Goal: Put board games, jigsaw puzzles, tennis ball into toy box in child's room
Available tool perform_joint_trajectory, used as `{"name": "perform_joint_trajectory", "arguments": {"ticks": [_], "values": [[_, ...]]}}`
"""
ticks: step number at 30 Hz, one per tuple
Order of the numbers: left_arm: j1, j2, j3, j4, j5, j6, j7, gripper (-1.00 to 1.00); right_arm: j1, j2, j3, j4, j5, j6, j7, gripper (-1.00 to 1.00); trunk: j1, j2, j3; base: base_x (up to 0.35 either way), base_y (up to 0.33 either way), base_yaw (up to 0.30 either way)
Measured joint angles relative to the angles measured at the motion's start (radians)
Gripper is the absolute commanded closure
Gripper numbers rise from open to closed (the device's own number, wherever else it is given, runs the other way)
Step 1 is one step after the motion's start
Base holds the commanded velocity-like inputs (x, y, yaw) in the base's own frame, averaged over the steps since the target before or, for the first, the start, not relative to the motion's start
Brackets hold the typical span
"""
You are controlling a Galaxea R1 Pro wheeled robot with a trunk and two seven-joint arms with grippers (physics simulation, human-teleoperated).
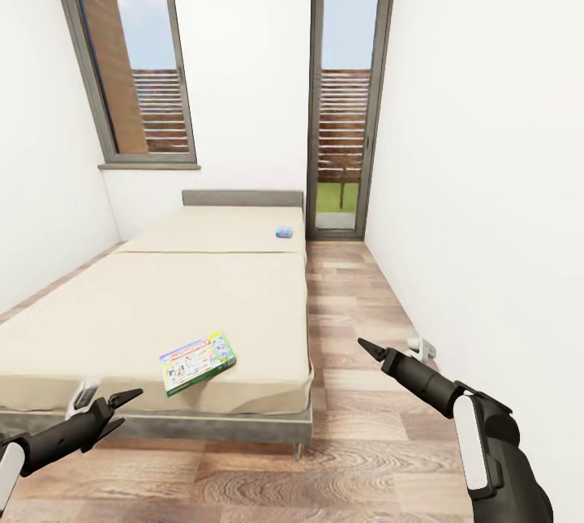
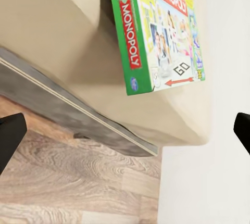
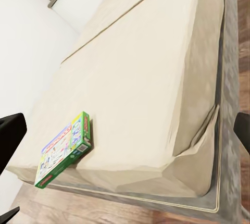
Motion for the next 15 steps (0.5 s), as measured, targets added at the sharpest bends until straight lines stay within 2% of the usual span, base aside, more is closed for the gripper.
{"name": "perform_joint_trajectory", "arguments": {"ticks": [7,11,15], "values": [[0.0,-0.001,0.0,0.0,0.001,0.002,-0.004,-1.0,0.0,0.0,0.0,0.0,0.0,0.0,0.0,-1.0,0.027,-0.049,-0.022,0.0,0.0,0.0],[0.0,0.0,0.001,0.0,0.005,0.003,-0.006,-1.0,0.0,0.0,0.0,0.0,0.0,0.0,0.0,-1.0,0.027,-0.049,-0.022,0.0,0.0,0.0],[0.0,-0.001,0.0,0.0,0.028,0.003,-0.01,-1.0,0.0,0.0,0.0,0.0,0.0,0.0,0.0,-1.0,0.027,-0.049,-0.022,0.0,0.0,0.0]]}}
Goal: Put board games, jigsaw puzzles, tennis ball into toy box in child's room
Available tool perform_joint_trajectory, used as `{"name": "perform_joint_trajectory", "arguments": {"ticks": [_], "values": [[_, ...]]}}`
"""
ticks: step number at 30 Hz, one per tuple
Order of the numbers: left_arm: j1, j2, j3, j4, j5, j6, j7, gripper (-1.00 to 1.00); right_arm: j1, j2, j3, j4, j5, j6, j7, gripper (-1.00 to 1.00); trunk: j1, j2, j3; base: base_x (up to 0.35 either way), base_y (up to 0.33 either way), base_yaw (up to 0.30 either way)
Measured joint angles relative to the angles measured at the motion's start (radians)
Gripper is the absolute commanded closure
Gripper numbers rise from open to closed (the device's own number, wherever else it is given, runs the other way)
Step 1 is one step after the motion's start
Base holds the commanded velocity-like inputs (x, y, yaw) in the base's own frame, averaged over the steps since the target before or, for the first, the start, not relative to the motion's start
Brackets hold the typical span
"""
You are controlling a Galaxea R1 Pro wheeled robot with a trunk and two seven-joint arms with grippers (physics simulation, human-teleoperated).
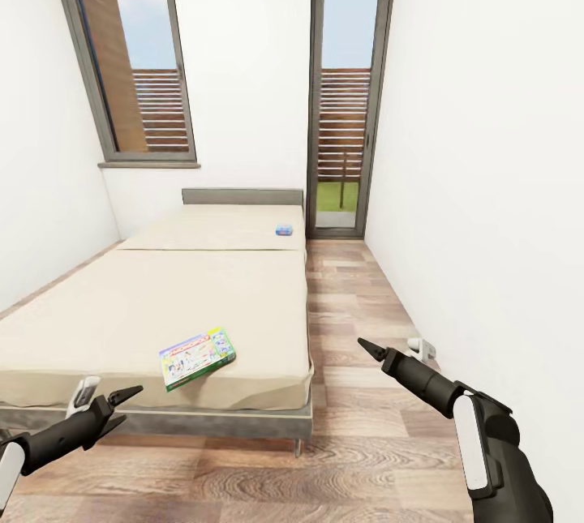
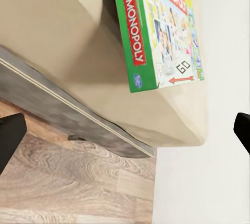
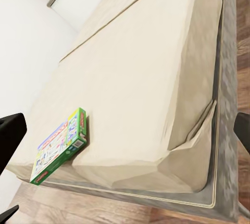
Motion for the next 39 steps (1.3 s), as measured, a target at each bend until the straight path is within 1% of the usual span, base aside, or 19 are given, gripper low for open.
{"name": "perform_joint_trajectory", "arguments": {"ticks": [3,7,15,19,26,39], "values": [[0.0,-0.001,-0.001,0.0,0.018,-0.002,-0.002,-1.0,0.0,0.0,0.0,0.0,0.0,0.0,0.0,-1.0,0.0,0.0,0.0,0.0,-0.003,0.0],[0.0,-0.001,-0.002,0.0,0.024,-0.003,-0.002,-1.0,0.0,0.0,0.0,0.0,0.0,0.0,0.0,-1.0,0.0,0.0,0.0,0.029,-0.12,0.0],[0.0,-0.001,-0.002,0.0,0.025,-0.005,-0.002,-1.0,0.0,0.0,0.0,0.0,0.0,0.0,0.0,-1.0,0.0,0.0,0.0,0.028,-0.084,0.0],[0.0,-0.001,-0.002,0.0,0.026,-0.006,-0.002,-1.0,0.0,0.0,0.0,0.0,0.0,0.0,0.0,-1.0,0.0,0.0,0.0,0.037,-0.009,0.0],[0.0,-0.001,-0.002,0.0,0.026,-0.008,-0.002,-1.0,0.0,0.0,0.0,0.0,0.0,0.0,0.0,-1.0,0.0,0.0,0.0,0.162,0.023,0.0],[0.0,-0.001,-0.002,0.0,0.026,-0.009,-0.002,-1.0,0.0,0.0,0.001,0.0,0.0,0.0,0.0,-1.0,0.0,0.0,0.0,0.023,0.003,0.0]]}}
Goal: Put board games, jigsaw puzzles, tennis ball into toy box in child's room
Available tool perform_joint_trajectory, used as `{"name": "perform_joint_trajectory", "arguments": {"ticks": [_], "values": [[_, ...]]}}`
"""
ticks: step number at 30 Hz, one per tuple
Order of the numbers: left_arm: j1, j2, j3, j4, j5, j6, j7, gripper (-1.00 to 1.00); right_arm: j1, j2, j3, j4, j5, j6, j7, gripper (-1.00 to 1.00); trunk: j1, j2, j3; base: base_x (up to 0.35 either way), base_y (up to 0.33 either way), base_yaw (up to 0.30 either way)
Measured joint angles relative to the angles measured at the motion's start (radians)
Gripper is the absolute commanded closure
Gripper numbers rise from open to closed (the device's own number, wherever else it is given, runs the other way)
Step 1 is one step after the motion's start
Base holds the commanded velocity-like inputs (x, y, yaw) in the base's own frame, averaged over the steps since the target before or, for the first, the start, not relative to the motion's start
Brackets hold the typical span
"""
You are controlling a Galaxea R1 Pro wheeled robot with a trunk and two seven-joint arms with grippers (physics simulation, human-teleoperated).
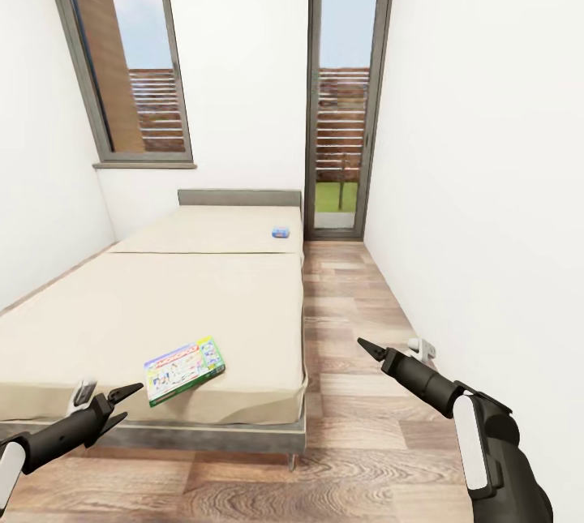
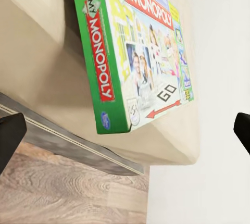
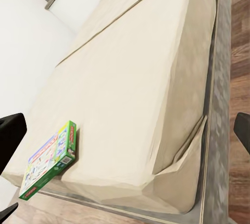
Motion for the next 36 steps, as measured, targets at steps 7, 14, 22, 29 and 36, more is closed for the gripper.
{"name": "perform_joint_trajectory", "arguments": {"ticks": [7,14,22,29,36], "values": [[0.0,0.0,0.0,0.0,0.0,0.0,0.001,-1.0,0.0,0.0,0.0,0.0,0.0,0.0,0.0,-1.0,0.0,0.0,0.0,0.121,0.048,0.0],[0.0,0.0,0.0,0.0,0.0,-0.001,0.0,-1.0,0.0,0.0,0.0,0.0,0.0,0.0,0.0,-1.0,0.0,0.0,0.0,0.024,0.009,0.0],[0.0,0.0,0.0,0.0,0.0,-0.001,0.0,-1.0,0.0,0.0,0.0,0.0,0.0,0.0,0.0,-1.0,0.0,0.0,0.0,-0.001,0.0,0.0],[0.0,0.0,-0.001,0.0,0.0,0.001,0.0,-1.0,0.0,0.0,0.0,0.0,0.0,0.0,0.0,-1.0,0.0,0.0,0.0,-0.088,-0.05,0.0],[0.0,0.0,0.0,0.0,0.0,0.001,0.0,-1.0,0.0,0.0,0.0,0.0,0.0,0.0,0.0,-1.0,0.0,0.0,0.0,-0.01,-0.006,0.0]]}}
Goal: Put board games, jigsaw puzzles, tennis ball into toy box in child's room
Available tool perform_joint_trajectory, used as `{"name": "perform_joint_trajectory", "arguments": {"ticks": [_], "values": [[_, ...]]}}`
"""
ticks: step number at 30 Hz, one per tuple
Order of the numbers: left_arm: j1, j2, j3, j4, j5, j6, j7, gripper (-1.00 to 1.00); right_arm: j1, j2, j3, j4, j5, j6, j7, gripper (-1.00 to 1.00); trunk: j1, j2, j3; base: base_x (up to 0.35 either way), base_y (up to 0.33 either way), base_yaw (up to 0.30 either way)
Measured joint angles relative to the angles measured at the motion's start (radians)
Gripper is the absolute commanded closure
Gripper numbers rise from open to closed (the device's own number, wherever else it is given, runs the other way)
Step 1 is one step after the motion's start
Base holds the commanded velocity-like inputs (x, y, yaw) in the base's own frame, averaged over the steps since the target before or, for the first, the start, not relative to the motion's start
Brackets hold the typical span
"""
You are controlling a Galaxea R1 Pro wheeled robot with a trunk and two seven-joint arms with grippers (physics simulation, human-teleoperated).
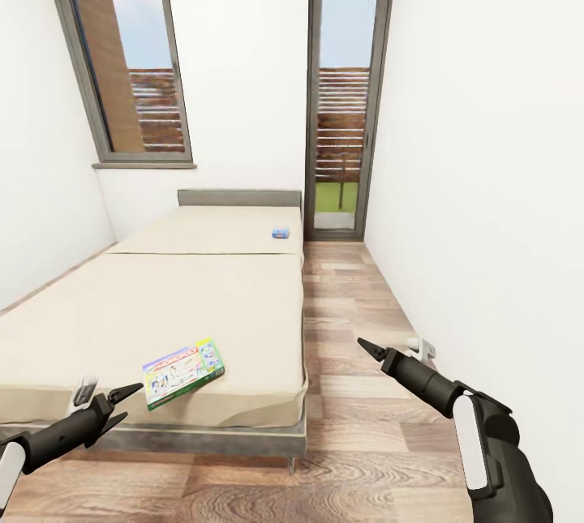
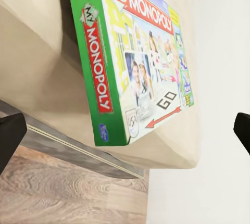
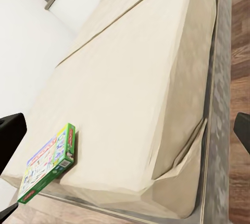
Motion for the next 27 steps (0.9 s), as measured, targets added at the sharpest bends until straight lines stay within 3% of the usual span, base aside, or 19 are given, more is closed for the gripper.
{"name": "perform_joint_trajectory", "arguments": {"ticks": [27], "values": [[0.0,0.0,0.0,0.0,0.001,-0.002,0.0,-1.0,0.0,0.0,0.0,0.0,0.0,0.0,0.0,-1.0,0.0,0.0,0.0,0.0,-0.06,0.0]]}}
